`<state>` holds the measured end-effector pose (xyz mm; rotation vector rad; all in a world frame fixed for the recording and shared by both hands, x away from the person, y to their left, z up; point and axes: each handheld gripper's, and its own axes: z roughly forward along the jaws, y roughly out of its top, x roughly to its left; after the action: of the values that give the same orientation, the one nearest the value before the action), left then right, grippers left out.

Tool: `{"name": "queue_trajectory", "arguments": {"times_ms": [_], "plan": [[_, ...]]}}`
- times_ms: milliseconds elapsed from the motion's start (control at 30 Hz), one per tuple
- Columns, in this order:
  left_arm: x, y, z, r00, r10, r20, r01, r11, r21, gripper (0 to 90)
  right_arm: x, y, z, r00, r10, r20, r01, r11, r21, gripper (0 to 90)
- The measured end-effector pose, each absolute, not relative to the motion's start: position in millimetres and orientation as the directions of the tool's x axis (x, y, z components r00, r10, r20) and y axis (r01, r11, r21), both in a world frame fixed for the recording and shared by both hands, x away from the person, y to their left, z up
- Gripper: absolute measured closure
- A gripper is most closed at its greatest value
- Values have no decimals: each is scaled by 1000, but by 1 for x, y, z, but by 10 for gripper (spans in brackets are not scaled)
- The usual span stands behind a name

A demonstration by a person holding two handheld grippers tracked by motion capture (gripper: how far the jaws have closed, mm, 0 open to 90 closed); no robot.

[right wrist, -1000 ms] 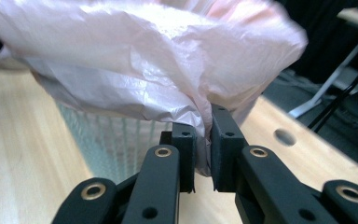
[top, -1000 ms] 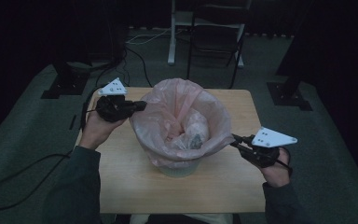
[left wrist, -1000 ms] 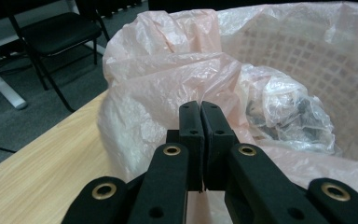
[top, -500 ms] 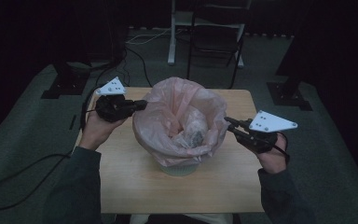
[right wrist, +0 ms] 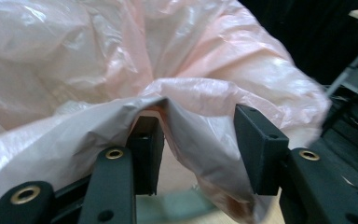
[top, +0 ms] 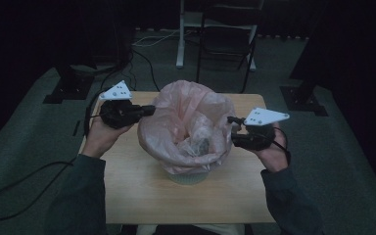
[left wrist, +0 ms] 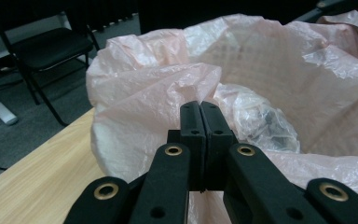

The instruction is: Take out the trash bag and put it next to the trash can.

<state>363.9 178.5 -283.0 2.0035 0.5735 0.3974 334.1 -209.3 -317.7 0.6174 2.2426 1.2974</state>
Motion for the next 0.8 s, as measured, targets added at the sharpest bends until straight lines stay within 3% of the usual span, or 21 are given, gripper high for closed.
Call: {"name": "queue_trajectory", "arguments": {"times_ms": [600,700,800], "plan": [[349,164,-272,863,499,86,175,-454,873,893,366,-151,-314,-891,451,-63,166,452,876,472],[347,161,-270,862,496,101,168,-469,867,893,370,-140,-313,-902,426,-74,150,468,871,486],[346,164,-270,859,502,103,171,-470,866,893,375,-128,-311,-908,411,-78,147,488,860,444]]}}
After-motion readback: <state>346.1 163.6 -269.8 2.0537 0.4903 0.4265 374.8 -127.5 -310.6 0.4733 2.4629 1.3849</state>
